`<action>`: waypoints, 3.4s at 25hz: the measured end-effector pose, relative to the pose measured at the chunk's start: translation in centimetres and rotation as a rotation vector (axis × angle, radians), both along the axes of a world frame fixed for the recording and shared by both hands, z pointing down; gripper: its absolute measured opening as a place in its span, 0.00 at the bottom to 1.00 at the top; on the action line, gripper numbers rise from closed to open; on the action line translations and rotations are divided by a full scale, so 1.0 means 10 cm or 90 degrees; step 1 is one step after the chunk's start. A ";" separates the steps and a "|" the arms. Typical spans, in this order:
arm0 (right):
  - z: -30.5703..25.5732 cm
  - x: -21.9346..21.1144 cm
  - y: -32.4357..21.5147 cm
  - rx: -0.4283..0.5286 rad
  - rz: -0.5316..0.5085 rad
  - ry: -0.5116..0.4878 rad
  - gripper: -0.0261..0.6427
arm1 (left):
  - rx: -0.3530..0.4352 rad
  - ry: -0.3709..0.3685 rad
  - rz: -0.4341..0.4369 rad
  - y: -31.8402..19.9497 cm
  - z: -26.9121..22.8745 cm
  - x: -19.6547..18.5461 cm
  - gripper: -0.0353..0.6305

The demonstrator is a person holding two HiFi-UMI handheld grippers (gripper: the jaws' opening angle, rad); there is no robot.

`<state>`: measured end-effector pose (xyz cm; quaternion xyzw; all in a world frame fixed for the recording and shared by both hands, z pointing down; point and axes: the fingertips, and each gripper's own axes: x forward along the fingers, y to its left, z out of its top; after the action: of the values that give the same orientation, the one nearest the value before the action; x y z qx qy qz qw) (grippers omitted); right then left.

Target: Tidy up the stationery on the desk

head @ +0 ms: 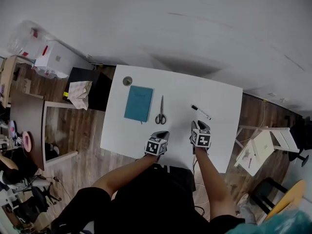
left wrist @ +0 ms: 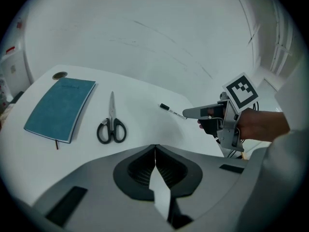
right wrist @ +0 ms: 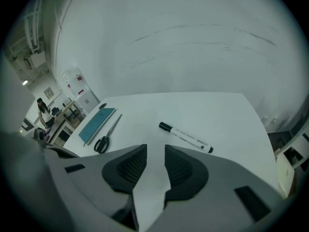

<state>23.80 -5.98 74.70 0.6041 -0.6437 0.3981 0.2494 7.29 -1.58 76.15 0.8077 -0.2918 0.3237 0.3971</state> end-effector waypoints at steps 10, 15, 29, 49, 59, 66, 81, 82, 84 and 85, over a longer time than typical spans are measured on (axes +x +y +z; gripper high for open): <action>0.17 0.39 -0.12 -0.021 -0.124 0.039 0.22 | -0.007 -0.011 -0.042 -0.02 0.03 0.50 0.07; 0.29 0.58 -0.25 -0.040 -0.161 0.067 0.22 | -0.008 -0.011 -0.053 -0.03 0.04 0.61 0.07; 0.55 0.50 -0.42 -0.069 -0.298 0.122 0.22 | -0.005 -0.032 -0.087 0.10 0.11 0.30 0.07; 0.38 -0.14 -0.39 -0.062 -0.267 0.054 0.16 | 0.019 -0.006 -0.101 -0.02 -0.01 -0.13 0.07; 0.11 -1.05 -0.51 -0.048 -0.222 -0.004 0.16 | 0.030 0.005 -0.115 -0.21 -0.16 -0.83 0.07; 0.04 -1.67 -0.67 -0.049 -0.113 -0.081 0.16 | 0.030 0.017 -0.107 -0.42 -0.13 -1.23 0.07; 0.34 -2.31 -1.07 -0.070 0.095 -0.156 0.16 | 0.030 0.046 -0.095 -0.90 -0.06 -1.84 0.07; 0.37 -2.31 -1.09 -0.072 0.111 -0.162 0.16 | 0.029 0.047 -0.091 -0.91 -0.05 -1.85 0.07; 0.41 -2.33 -1.10 -0.076 0.137 -0.175 0.16 | 0.027 0.048 -0.085 -0.94 -0.03 -1.87 0.07; 0.44 -2.33 -1.11 -0.079 0.149 -0.180 0.16 | 0.026 0.048 -0.083 -0.95 -0.03 -1.88 0.07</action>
<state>0.47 -17.07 79.06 0.5967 -0.5717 0.5440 0.1451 -11.47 -11.13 75.90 0.8064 -0.3356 0.2606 0.4114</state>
